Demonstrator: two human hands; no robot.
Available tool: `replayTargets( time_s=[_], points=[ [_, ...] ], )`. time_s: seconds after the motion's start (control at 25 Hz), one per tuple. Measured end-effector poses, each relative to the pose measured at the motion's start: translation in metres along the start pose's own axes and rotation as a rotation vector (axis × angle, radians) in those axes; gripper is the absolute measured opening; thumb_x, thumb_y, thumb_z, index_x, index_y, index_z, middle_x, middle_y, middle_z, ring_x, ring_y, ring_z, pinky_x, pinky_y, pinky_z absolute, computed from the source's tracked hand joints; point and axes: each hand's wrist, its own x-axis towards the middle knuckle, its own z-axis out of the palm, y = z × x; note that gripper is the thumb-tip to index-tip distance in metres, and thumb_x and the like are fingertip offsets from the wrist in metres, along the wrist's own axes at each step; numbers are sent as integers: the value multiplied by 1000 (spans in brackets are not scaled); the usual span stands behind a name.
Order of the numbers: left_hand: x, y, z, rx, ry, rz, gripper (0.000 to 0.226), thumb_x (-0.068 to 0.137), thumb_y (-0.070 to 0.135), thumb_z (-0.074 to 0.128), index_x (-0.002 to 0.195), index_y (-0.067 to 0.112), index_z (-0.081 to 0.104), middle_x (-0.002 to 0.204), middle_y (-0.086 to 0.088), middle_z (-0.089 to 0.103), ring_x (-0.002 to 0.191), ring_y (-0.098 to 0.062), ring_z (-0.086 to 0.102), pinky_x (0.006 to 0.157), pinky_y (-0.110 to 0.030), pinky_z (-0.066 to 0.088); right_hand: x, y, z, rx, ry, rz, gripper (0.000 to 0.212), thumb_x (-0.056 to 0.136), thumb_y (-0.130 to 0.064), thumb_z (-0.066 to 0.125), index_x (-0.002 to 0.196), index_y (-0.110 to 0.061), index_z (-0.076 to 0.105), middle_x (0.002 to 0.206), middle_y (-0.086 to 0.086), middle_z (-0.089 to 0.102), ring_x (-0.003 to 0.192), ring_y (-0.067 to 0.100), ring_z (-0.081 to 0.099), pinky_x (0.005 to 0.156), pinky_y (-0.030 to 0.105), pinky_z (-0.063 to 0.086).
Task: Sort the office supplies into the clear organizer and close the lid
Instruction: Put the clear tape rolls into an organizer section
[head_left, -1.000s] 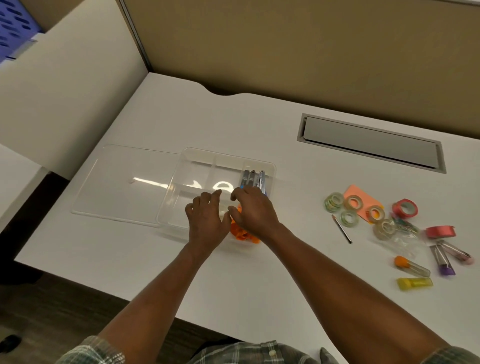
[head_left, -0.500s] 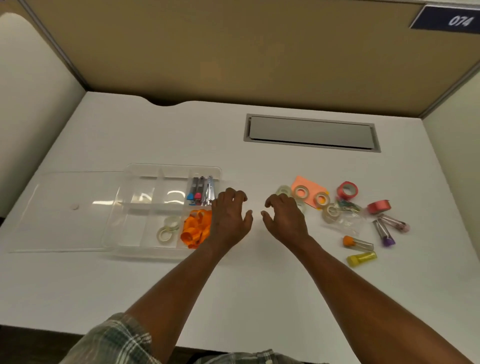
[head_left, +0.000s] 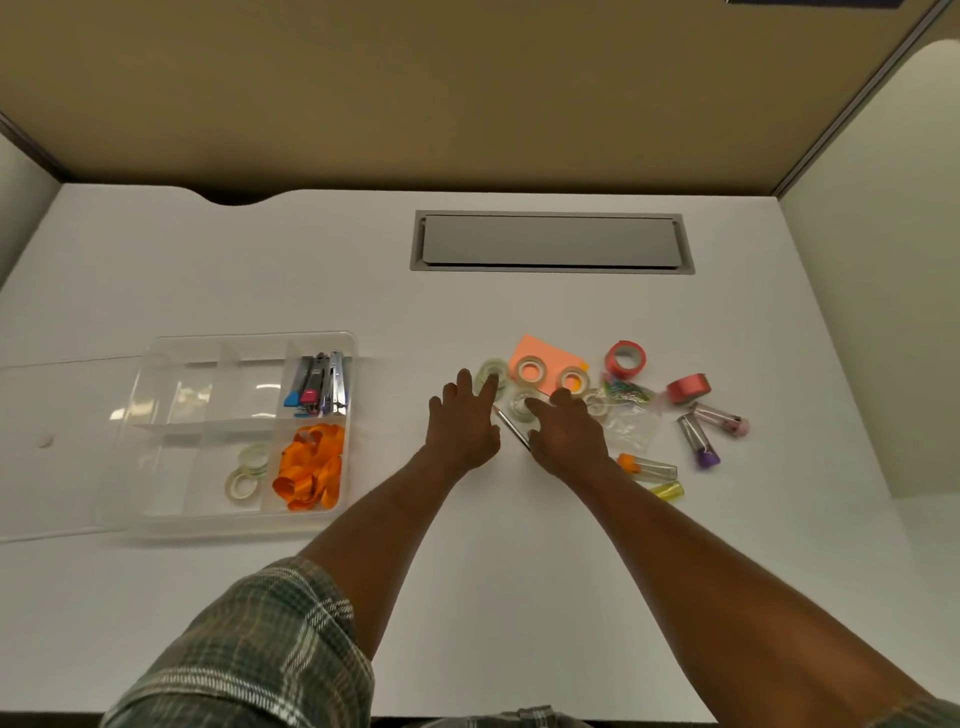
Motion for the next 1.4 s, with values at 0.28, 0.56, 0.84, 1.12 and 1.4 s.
replayTargets(
  time_s=[0.28, 0.56, 0.84, 1.12, 1.4],
  points=[
    [2, 7, 8, -57, 87, -37, 36, 87, 30, 59, 117, 12, 51, 120, -12, 47, 99, -32, 53, 77, -38, 42, 0, 6, 9, -80, 25, -28, 27, 95, -17, 48, 120, -12, 56, 125, 14, 49, 109, 35, 53, 78, 40, 49],
    [-9, 6, 8, -277, 235, -43, 28, 84, 30, 66, 99, 9, 58, 105, -12, 55, 92, -30, 54, 74, -39, 46, -5, 4, 3, 227, 183, 50, 26, 90, -29, 59, 111, -14, 61, 114, 11, 56, 102, 29, 58, 77, 37, 49],
    [-44, -30, -25, -644, 488, -89, 40, 77, 22, 72, 110, 9, 54, 103, -6, 60, 90, -19, 55, 74, -32, 49, -1, -63, -6, 746, 232, 32, 15, 96, -27, 54, 95, -14, 61, 95, 1, 67, 89, 19, 61, 80, 42, 53],
    [-102, -133, -43, -573, 641, -260, 51, 74, 15, 71, 122, 4, 56, 109, -11, 62, 98, -27, 58, 85, -36, 48, 2, -180, 9, 650, 163, -249, 20, 95, -43, 58, 95, -24, 60, 94, -8, 62, 77, 9, 58, 70, 32, 50],
    [-158, -225, -15, -422, 536, -433, 56, 79, 27, 71, 129, 9, 54, 112, -10, 62, 100, -28, 59, 84, -43, 47, -3, -266, 38, 388, 81, -487, 26, 89, -38, 66, 110, -23, 64, 115, -4, 65, 107, 18, 58, 84, 34, 48]
  ],
)
